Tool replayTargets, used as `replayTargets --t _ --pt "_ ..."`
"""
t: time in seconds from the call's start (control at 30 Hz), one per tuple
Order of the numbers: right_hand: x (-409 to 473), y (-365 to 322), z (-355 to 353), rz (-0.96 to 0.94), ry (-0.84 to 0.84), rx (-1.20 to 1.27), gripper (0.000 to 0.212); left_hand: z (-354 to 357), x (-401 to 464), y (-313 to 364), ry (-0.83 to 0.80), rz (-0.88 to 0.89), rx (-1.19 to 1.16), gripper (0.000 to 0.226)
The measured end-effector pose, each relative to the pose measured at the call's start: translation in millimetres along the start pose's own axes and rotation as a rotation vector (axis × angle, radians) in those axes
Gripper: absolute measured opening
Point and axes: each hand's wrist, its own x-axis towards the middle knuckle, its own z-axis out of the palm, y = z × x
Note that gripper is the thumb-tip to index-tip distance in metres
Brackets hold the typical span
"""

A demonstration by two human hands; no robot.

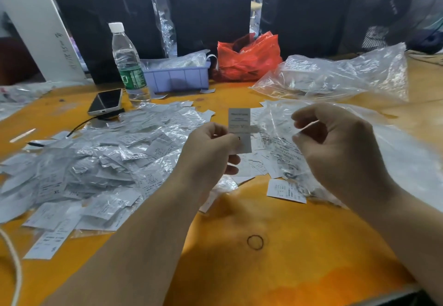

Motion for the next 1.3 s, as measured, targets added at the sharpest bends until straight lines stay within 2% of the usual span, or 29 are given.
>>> replayTargets --t 0.2,0.3,0.37,0.5,0.6,0.67,0.73,0.8,0.97,1.07,1.13,1.2,1.3 --pt "26.2 -19.2 10.9 0.144 -0.067 0.372 0.033 -8.3 2.6 3.7 0.101 -0.004 -0.077 0.014" --pt "43.8 -30.8 27.9 0.242 -0.168 0.571 0.033 -15.1 4.6 3.1 0.212 0.05 -0.056 0.029" --pt "52.5 -35.6 41.1 0.266 -0.22 0.651 0.033 -21.8 6.8 1.1 0.278 0.12 0.05 0.04" --pt "52.7 -28.0 58.6 0.255 -0.227 0.69 0.032 -25.5 8.0 0.4 0.281 0.14 0.192 0.027" --pt "50.2 -15.2 62.4 0.3 -0.23 0.728 0.031 -21.0 9.2 2.9 0.228 0.039 0.162 0.024" --pt "50.1 -8.5 61.1 0.307 -0.213 0.747 0.03 -15.8 10.0 2.8 0.15 -0.017 0.103 0.029" --pt "49.5 -6.3 60.1 0.305 -0.2 0.774 0.029 -10.5 7.7 1.1 0.083 0.005 0.141 0.033" --pt "48.6 -7.4 58.5 0.298 -0.195 0.789 0.028 -7.3 5.4 -0.5 0.048 0.065 0.208 0.022" --pt "46.0 -12.4 59.3 0.441 -0.311 0.784 0.036 -12.9 5.0 -2.6 0.1 0.085 0.189 0.017" --pt "43.6 -16.9 61.1 0.563 -0.475 0.884 0.025 -14.7 4.3 -2.7 0.12 0.089 0.179 0.018" --pt "42.2 -16.6 60.6 0.559 -0.556 0.882 0.02 -14.7 3.9 -3.1 0.122 0.096 0.182 0.019" --pt "41.5 -15.6 59.4 0.508 -0.576 0.838 0.016 -15.9 4.2 -3.2 0.131 0.101 0.193 0.021" --pt "44.6 -12.3 57.9 0.502 -0.51 0.838 0.013 -18.5 6.0 -2.2 0.162 0.09 0.173 0.024"
